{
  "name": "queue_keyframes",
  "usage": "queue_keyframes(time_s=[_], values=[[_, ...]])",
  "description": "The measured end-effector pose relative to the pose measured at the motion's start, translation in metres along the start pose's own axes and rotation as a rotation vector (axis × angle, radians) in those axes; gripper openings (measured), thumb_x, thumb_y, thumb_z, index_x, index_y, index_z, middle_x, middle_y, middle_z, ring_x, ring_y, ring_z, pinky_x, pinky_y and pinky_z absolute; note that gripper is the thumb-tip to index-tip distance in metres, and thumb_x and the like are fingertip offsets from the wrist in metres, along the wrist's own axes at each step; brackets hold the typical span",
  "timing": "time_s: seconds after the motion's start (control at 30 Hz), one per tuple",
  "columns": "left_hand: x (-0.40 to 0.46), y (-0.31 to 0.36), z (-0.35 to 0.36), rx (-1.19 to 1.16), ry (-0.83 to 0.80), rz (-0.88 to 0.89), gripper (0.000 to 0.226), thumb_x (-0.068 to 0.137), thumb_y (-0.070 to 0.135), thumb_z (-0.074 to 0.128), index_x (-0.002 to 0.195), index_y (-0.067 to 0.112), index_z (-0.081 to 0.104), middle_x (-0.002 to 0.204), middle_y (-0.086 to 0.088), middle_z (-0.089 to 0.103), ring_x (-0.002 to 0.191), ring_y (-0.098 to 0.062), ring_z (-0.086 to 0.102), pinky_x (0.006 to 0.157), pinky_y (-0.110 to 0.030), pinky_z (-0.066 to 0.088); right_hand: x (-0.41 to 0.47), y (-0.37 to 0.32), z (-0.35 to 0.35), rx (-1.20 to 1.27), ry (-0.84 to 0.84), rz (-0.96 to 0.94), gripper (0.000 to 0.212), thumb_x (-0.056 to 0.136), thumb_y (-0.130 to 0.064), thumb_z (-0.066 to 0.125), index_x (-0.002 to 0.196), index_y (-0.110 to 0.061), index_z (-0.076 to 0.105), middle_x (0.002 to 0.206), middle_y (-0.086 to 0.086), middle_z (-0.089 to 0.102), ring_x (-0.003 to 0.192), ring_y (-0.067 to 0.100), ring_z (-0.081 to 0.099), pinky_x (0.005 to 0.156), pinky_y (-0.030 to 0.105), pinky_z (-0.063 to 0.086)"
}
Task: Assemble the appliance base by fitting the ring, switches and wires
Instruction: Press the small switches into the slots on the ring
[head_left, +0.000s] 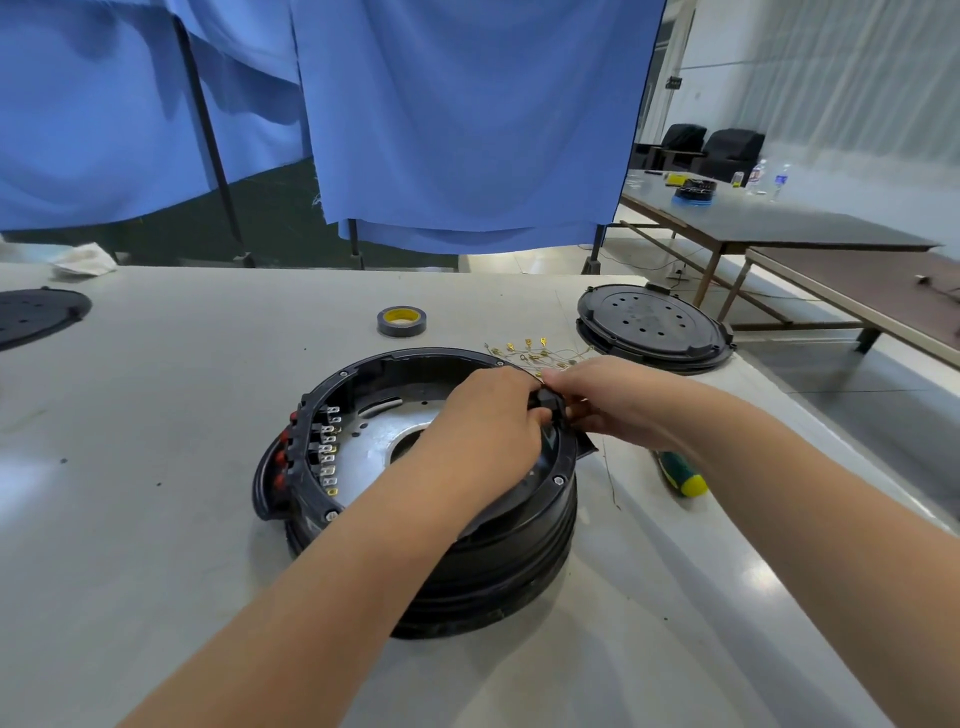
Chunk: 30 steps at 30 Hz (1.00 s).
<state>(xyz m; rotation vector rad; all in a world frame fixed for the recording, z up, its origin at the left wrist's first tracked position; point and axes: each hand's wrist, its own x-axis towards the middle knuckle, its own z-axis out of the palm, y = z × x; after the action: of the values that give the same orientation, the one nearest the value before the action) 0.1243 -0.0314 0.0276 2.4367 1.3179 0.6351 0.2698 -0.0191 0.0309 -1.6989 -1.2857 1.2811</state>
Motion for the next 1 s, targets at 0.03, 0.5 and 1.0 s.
queue_keyframes(time_s=[0.03, 0.5, 1.0], values=[[0.001, 0.000, 0.000, 0.007, -0.010, -0.007, 0.011, 0.096, 0.022, 0.052, 0.093, 0.016, 0.061, 0.084, 0.000, 0.050, 0.081, -0.017, 0.045, 0.069, -0.025, 0.030, 0.002, 0.001, 0.000, -0.032, 0.030, -0.004, 0.028, 0.100, -0.024, 0.049, 0.110, 0.001, 0.058, 0.090, 0.012, 0.054, 0.073, 0.018, 0.050, 0.070, 0.025, 0.048], [0.001, 0.001, 0.000, 0.060, -0.064, -0.073, 0.022, 0.096, 0.028, 0.054, 0.107, 0.012, 0.066, 0.097, -0.004, 0.065, 0.096, -0.022, 0.059, 0.080, -0.032, 0.046, -0.003, 0.010, -0.015, -0.023, -0.196, -0.049, 0.015, 0.098, -0.017, 0.050, 0.089, -0.011, 0.060, 0.088, 0.003, 0.061, 0.083, 0.012, 0.055, 0.080, 0.022, 0.044], [0.002, 0.004, -0.006, 0.098, -0.137, -0.120, 0.025, 0.095, 0.027, 0.057, 0.118, 0.021, 0.066, 0.108, -0.004, 0.069, 0.100, -0.019, 0.061, 0.089, -0.032, 0.049, 0.010, -0.003, -0.024, -0.020, -0.309, 0.094, 0.009, 0.093, -0.009, 0.056, 0.086, -0.013, 0.061, 0.083, 0.000, 0.066, 0.077, 0.010, 0.058, 0.066, 0.017, 0.050]])
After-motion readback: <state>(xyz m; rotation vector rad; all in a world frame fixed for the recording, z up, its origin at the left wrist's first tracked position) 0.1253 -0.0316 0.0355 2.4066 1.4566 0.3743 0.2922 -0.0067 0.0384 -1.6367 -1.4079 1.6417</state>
